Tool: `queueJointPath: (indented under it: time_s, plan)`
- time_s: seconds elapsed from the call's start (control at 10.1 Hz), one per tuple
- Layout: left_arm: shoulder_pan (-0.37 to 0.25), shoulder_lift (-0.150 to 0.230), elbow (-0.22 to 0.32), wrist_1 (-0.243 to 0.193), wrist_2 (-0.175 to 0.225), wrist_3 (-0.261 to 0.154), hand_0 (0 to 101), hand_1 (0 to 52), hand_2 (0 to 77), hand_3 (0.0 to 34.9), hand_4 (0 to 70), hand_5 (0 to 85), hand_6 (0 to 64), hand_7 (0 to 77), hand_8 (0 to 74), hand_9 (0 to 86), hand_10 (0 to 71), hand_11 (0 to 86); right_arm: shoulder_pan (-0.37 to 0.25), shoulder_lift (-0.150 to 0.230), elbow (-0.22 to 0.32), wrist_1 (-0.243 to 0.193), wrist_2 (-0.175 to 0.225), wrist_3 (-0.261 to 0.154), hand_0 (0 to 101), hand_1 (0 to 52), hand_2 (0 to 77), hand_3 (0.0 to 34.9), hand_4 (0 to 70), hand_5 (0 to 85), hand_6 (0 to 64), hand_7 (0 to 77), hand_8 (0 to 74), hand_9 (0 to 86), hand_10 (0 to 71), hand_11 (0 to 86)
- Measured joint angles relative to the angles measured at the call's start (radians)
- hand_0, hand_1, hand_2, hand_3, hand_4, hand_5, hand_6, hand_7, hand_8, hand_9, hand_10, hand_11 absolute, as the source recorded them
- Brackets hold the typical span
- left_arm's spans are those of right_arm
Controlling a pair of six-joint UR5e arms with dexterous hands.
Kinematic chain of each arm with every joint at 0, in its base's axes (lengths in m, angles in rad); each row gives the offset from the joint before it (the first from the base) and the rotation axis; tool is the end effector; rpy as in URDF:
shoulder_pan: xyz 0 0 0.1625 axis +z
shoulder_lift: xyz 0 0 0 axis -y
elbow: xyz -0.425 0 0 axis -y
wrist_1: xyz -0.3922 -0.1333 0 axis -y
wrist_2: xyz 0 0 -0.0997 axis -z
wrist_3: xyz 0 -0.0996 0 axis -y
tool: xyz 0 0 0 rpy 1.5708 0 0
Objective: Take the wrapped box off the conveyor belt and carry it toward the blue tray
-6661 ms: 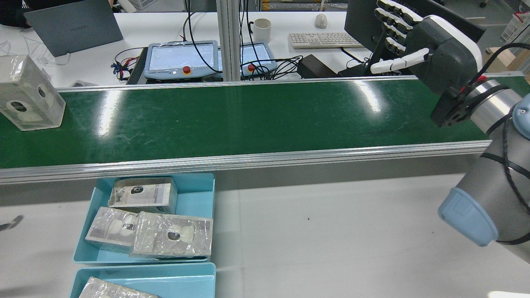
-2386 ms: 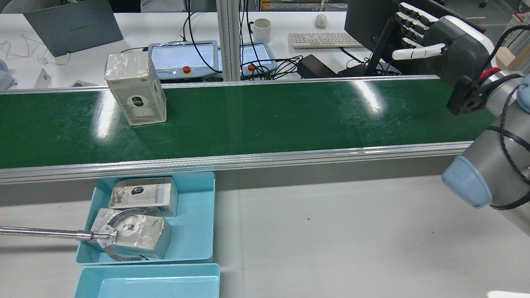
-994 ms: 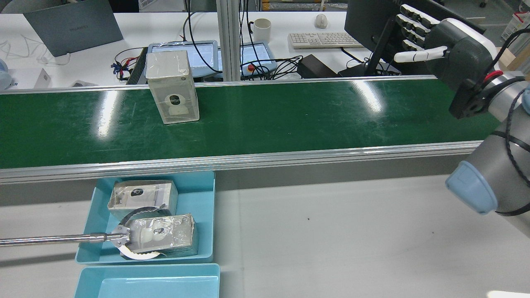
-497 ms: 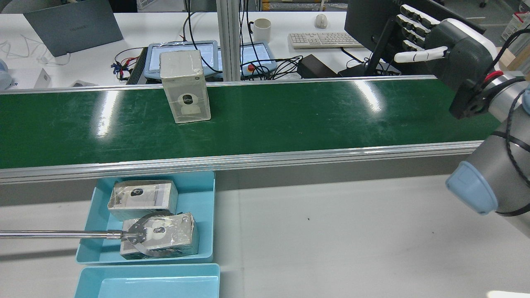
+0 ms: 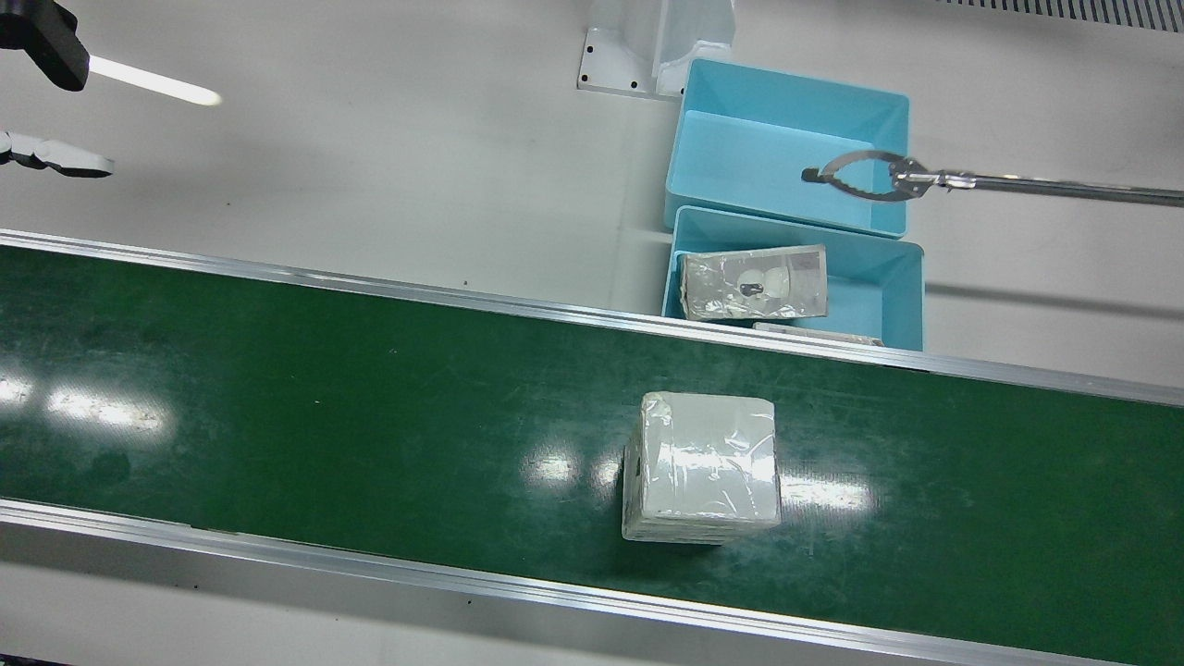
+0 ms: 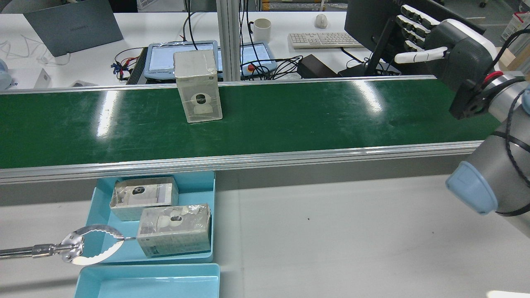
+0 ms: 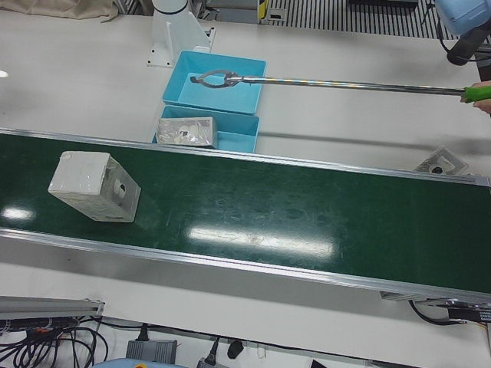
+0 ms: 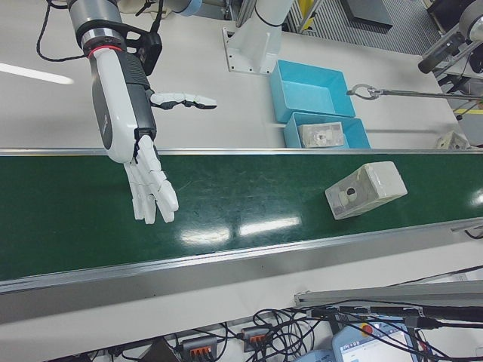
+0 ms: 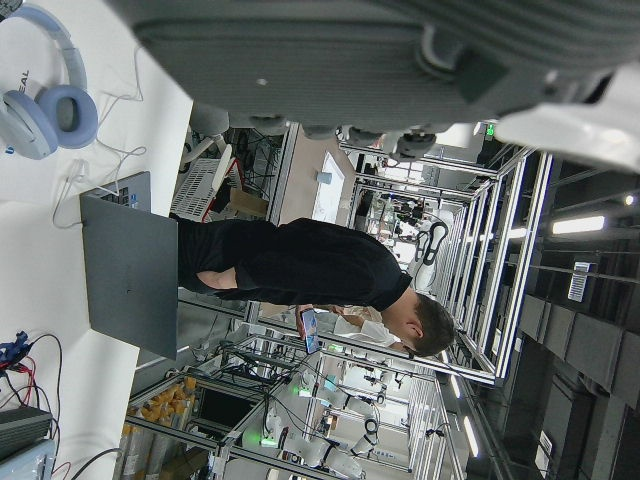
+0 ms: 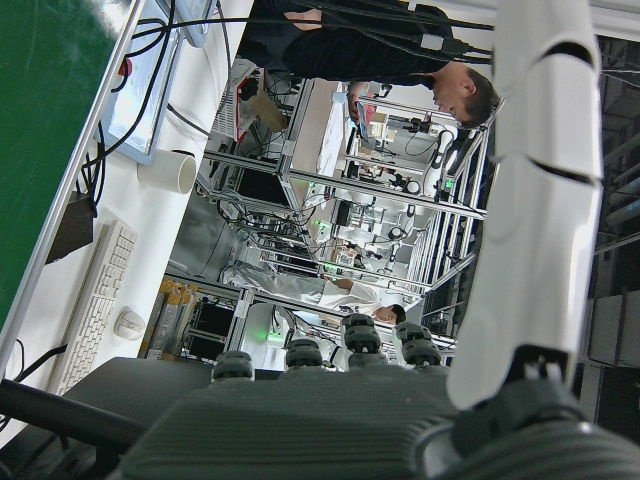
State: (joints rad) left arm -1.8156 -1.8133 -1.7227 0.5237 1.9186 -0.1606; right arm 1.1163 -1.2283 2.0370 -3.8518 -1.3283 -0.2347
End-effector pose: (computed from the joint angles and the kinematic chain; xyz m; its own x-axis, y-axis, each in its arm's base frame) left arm -0.2283 -0.5038 0.5353 -0.9762 -0.0788 0.2020 -0.1898 -0.1395 -0.9719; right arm -0.0868 -0.5358 0.3688 -0.9604 0.1851 0.2085 -0.1852 0.1351 -0.9734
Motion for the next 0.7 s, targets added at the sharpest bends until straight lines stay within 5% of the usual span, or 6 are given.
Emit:
queueJointPath:
  time_s: [0.6, 0.7]
  plan:
    - [0.0, 0.0, 0.0, 0.0, 0.0, 0.0, 0, 0.0, 0.5, 0.0, 0.0, 1.1, 0.0, 0.5, 0.0, 0.0, 0.0, 0.0, -0.004, -0.009, 0.004, 0.005, -0.006, -0.001, 43, 7.6, 2.7, 11.2, 0.0, 3.3, 0.0, 0.5, 2.7, 1.6, 1.1, 3.3]
    - [0.0, 0.0, 0.0, 0.0, 0.0, 0.0, 0, 0.0, 1.1, 0.0, 0.0, 1.1, 0.0, 0.0, 0.0, 0.0, 0.0, 0.0, -0.008, -0.006, -0.006, 0.015, -0.01, -0.002, 45, 12.0, 6.0, 11.2, 0.0, 3.3, 0.0, 0.5, 2.7, 1.6, 1.1, 2.7]
